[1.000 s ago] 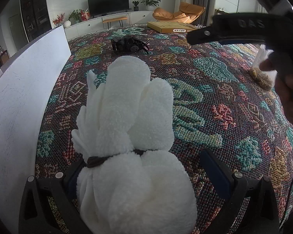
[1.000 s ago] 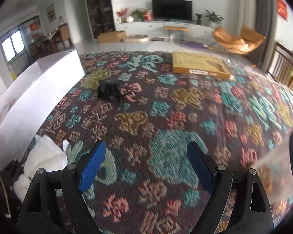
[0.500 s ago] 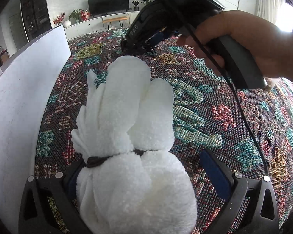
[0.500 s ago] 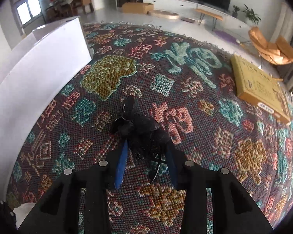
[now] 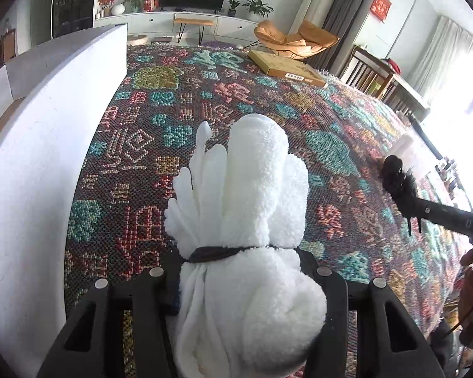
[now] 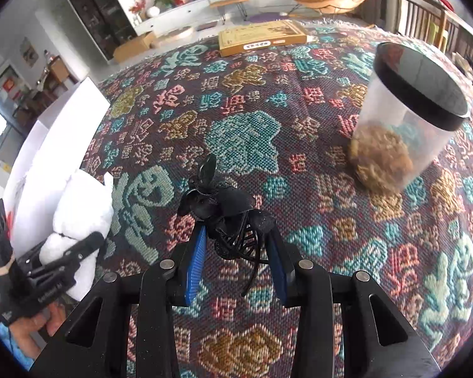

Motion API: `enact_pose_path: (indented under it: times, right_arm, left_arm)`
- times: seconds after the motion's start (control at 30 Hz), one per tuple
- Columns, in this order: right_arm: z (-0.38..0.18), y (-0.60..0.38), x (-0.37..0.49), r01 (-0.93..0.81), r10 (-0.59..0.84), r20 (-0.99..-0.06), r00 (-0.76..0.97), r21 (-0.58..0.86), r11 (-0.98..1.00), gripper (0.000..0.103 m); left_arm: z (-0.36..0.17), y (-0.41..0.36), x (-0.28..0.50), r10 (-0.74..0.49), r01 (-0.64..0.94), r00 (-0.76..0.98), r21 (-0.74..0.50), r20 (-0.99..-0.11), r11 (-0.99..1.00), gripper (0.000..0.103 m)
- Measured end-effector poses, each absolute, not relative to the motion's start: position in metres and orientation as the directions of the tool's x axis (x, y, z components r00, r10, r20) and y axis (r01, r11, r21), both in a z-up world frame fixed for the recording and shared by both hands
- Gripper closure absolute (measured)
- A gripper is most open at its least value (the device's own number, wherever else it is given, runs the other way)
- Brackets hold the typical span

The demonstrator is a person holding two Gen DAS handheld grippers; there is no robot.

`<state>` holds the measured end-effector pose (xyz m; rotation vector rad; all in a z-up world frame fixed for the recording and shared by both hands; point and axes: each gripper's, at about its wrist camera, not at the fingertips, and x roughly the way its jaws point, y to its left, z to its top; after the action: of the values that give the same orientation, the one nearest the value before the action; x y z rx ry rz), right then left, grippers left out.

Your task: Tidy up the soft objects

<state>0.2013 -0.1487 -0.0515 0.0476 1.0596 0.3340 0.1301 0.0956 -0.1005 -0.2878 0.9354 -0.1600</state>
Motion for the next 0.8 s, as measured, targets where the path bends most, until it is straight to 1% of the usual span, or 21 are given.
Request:
enact_pose_path:
  times: [0.07,0.13,0.2,0.3,0.4,0.5,0.53,0.57,0.6,0.63,0.67,0.73,0.8]
  right_arm:
    - [-0.029,-0.134,0.191,-0.276,0.32,-0.822,0.471,0.207,0.939,0.064]
    - [-0.002,-0.106,0.182,-0.34,0.373,-0.791,0.486,0.222,0.914,0.064]
    - [0.023,-0.066,0.172,-0.421,0.44,-0.76,0.479,0.241,0.875,0.064]
    - [0.048,0.003,0.154,-0.539,0.566,-0.72,0.402,0.314,0.782,0.063]
    - [0.052,0.072,0.134,-0.626,0.654,-0.7,0.288,0.379,0.681,0.063]
    - [0.038,0.126,0.113,-0.675,0.679,-0.705,0.204,0.401,0.62,0.063]
    - [0.029,0.14,0.108,-0.681,0.682,-0.711,0.172,0.414,0.603,0.062]
    - [0.018,0.152,0.104,-0.686,0.681,-0.719,0.135,0.428,0.588,0.058]
    - [0.007,0.164,0.1,-0.692,0.672,-0.735,0.095,0.437,0.575,0.048]
    - [-0.004,0.171,0.098,-0.693,0.66,-0.749,0.057,0.446,0.567,0.04]
    - [-0.014,0.174,0.097,-0.685,0.651,-0.758,0.033,0.457,0.568,0.03]
    - [-0.023,0.168,0.098,-0.657,0.649,-0.76,0.024,0.477,0.584,0.03]
    - [-0.021,0.154,0.103,-0.633,0.656,-0.753,0.062,0.478,0.609,0.03]
  left_arm:
    - [-0.072,0.104,0.115,-0.303,0.034,0.62,-0.361,-0.724,0.932,0.053]
    - [-0.039,0.12,0.098,-0.322,0.049,0.661,-0.389,-0.678,0.92,0.053]
    - [-0.011,0.147,0.082,-0.282,0.034,0.708,-0.367,-0.648,0.929,0.053]
    - [0.014,0.198,0.064,-0.147,-0.062,0.744,-0.286,-0.652,0.956,0.052]
    - [0.014,0.254,0.051,0.017,-0.212,0.717,-0.194,-0.697,0.958,0.05]
    - [-0.002,0.297,0.038,0.165,-0.343,0.635,-0.084,-0.754,0.935,0.042]
    - [-0.009,0.307,0.034,0.191,-0.368,0.615,-0.065,-0.765,0.928,0.035]
    - [-0.015,0.313,0.03,0.209,-0.387,0.599,-0.051,-0.773,0.921,0.027]
    - [-0.021,0.318,0.026,0.225,-0.404,0.586,-0.04,-0.778,0.914,0.026]
    - [-0.025,0.321,0.022,0.239,-0.416,0.579,-0.03,-0.78,0.909,0.021]
    - [-0.029,0.321,0.018,0.249,-0.421,0.576,-0.022,-0.778,0.907,0.018]
    - [-0.032,0.319,0.013,0.272,-0.428,0.58,-0.003,-0.768,0.904,0.015]
    - [-0.031,0.317,0.009,0.285,-0.434,0.594,-0.002,-0.753,0.901,0.011]
